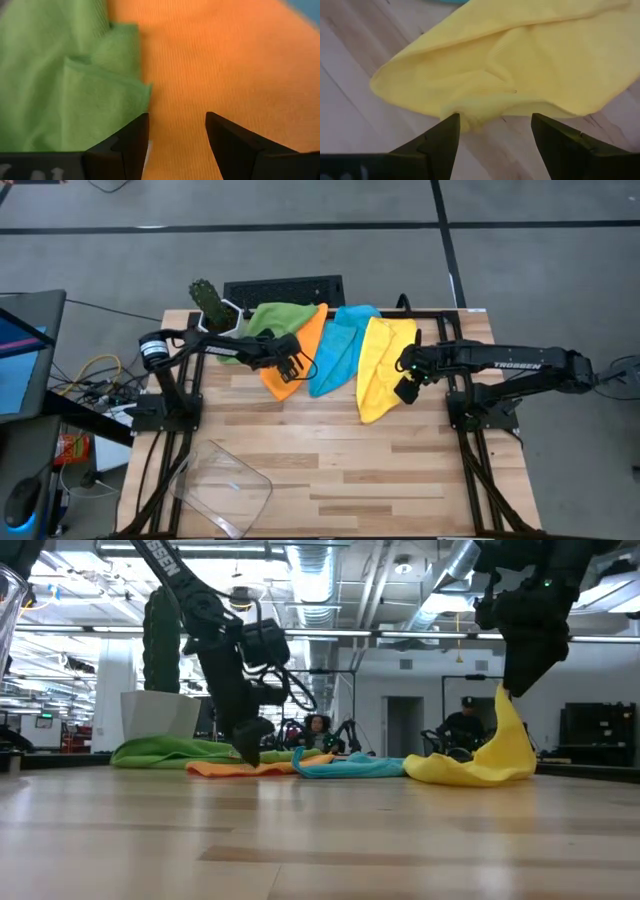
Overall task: Fold microfiber towels
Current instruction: Fold the green microfiber towel
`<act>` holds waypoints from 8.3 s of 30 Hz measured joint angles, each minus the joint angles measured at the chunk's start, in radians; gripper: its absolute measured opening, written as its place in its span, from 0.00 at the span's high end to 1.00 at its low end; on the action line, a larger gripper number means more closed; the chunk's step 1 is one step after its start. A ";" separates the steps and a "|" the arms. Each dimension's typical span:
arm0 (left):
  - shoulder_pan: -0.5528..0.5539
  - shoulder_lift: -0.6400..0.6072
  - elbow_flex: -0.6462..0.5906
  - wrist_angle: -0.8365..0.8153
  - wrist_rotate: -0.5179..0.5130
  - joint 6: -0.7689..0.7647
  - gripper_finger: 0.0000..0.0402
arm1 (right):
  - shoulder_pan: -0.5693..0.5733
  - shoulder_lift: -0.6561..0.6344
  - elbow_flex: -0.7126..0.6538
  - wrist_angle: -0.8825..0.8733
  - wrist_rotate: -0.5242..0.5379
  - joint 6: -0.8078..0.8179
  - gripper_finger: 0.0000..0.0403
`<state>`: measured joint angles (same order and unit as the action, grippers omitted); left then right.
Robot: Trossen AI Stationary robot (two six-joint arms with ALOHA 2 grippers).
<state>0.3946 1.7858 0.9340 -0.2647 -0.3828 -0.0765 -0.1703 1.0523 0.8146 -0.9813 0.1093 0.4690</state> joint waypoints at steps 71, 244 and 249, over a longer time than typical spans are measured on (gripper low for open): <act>-0.002 0.158 0.315 -0.317 -0.094 -0.110 0.53 | 0.000 0.000 0.000 0.078 -0.059 0.002 0.33; -0.618 0.137 1.409 -1.310 0.560 -0.156 1.00 | 0.157 0.387 0.000 1.140 -0.317 -0.575 0.33; -0.645 0.137 1.409 -1.308 0.553 -0.165 1.00 | 0.163 0.466 -0.001 1.218 -0.351 -0.575 0.33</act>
<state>-0.2501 1.9224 2.3432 -1.5726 0.1703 -0.2413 -0.0074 1.5181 0.8139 0.2372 -0.2415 -0.1059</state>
